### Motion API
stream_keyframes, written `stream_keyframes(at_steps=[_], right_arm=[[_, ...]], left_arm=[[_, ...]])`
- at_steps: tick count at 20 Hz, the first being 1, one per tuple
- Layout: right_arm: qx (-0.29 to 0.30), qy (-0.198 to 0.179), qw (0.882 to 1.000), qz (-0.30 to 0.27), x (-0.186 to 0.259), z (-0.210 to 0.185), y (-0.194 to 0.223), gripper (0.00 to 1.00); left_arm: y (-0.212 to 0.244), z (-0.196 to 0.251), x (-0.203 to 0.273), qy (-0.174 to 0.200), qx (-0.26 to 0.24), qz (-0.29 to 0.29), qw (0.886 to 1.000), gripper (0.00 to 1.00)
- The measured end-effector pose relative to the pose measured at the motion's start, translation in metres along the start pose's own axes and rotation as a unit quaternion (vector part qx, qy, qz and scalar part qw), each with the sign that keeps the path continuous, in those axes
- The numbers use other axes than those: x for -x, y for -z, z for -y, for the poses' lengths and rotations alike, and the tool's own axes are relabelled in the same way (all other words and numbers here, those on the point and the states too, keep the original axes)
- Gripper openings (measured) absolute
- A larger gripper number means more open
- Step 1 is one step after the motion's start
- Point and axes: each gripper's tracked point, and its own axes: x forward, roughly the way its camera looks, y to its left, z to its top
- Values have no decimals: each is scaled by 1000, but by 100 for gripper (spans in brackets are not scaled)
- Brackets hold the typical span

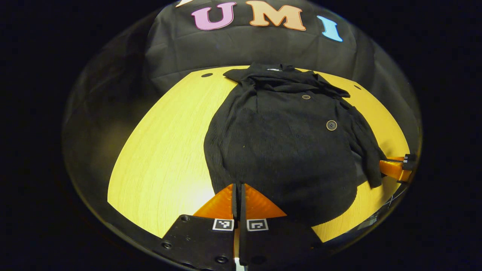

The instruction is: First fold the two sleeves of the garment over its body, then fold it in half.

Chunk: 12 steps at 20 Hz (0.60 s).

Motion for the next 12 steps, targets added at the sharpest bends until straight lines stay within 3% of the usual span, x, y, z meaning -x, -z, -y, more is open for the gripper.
stream_keyframes(at_steps=[1,4,12], right_arm=[[-4,-2,1000,-1,1,0,-1,2],[-5,-8,1000,2,4,0,-5,6],[19,-43,998,32,27,0,-38,5]], left_arm=[[0,-1,1,4,7,-7,1000,0],[-7,1,5,17,40,-11,999,0],[-51,6,32,13,50,34,998,0]])
